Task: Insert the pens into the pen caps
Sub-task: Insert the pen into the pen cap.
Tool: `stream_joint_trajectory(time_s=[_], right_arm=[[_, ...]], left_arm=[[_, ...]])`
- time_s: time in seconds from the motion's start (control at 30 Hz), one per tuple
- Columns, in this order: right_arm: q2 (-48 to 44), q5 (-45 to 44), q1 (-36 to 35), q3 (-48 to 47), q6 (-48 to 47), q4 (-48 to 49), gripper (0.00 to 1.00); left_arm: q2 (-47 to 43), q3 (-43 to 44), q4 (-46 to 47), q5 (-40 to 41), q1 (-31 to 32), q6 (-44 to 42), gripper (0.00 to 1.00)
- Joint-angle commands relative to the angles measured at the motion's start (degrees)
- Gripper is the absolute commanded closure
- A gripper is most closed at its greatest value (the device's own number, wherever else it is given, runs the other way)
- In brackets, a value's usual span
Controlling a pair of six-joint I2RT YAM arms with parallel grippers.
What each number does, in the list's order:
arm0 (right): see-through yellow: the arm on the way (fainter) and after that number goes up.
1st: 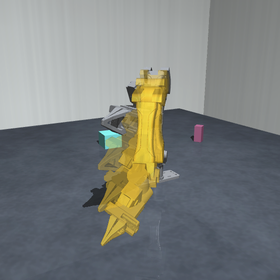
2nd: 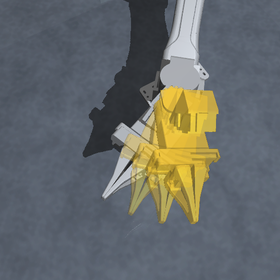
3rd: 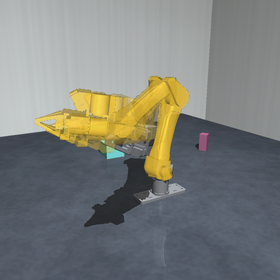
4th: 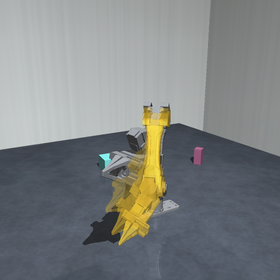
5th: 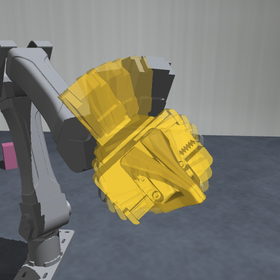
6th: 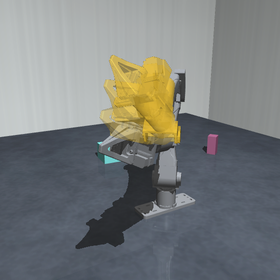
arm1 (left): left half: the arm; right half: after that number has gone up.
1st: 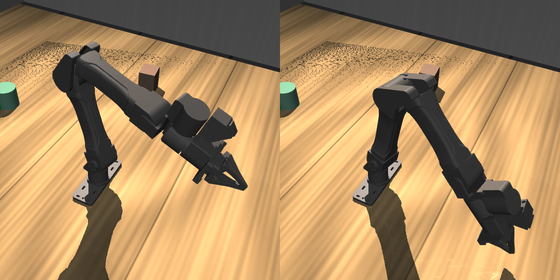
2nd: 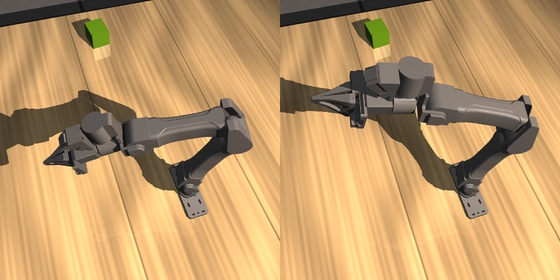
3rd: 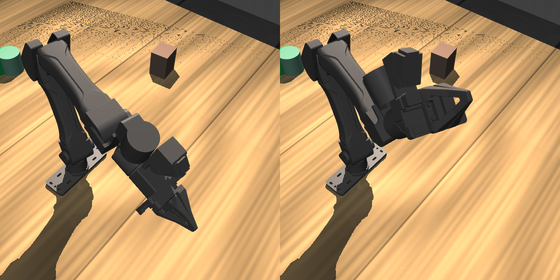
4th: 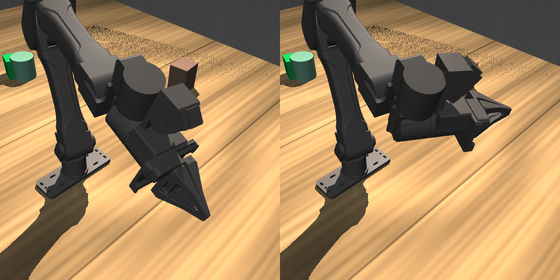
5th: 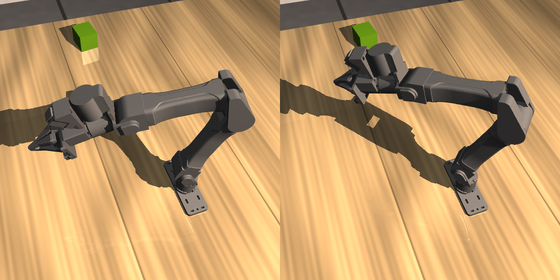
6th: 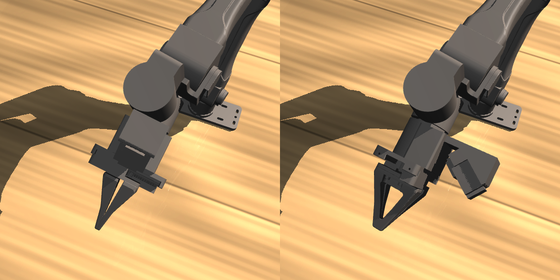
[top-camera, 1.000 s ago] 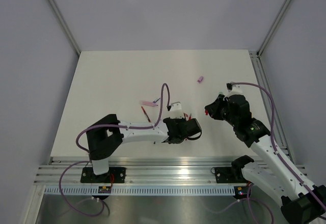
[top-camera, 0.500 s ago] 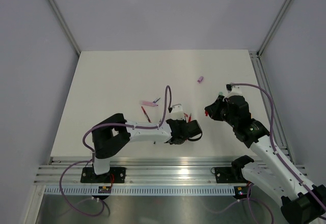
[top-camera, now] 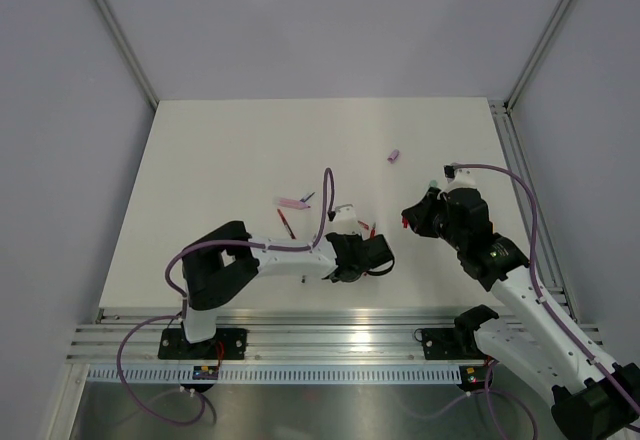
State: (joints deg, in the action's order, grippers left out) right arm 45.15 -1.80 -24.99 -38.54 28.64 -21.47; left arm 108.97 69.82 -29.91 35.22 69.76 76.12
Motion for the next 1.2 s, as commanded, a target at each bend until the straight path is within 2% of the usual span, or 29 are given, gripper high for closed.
stream_joint_trajectory(time_s=[0.0, 0.23, 0.53, 0.67, 0.8, 0.97, 1.17], right_arm=[[-0.58, 1.54, 0.47, 0.05, -1.05, 2.93, 0.94], [-0.59, 1.54, 0.47, 0.22, -1.13, 3.02, 0.94], [-0.50, 2.95, 0.47, 0.40, -1.13, 3.28, 0.94], [-0.41, 3.47, 0.56, 0.58, -1.13, 3.46, 0.94], [-0.41, 3.56, 0.47, 0.75, -0.96, 3.54, 0.94], [-0.23, 3.47, 0.47, 0.84, -1.04, 3.89, 0.94], [-0.32, 2.95, 0.56, 0.84, -1.04, 3.90, 0.94]], left_arm=[[0.81, -0.83, 0.29, 0.46, -0.32, 0.44, 0.71], [1.34, -0.91, -1.55, 0.55, -0.32, -0.53, 0.76], [-1.21, -5.39, -1.73, 0.64, -0.24, -2.20, 0.94], [-3.06, -9.34, -0.41, -0.50, -0.15, -4.48, 0.99], [-3.94, -11.46, 1.08, -2.17, -0.15, -6.59, 0.96], [-3.68, -11.90, 0.91, -1.56, 0.82, -8.53, 0.84], [-2.88, -11.90, -0.15, -1.21, 1.00, -10.02, 0.82]])
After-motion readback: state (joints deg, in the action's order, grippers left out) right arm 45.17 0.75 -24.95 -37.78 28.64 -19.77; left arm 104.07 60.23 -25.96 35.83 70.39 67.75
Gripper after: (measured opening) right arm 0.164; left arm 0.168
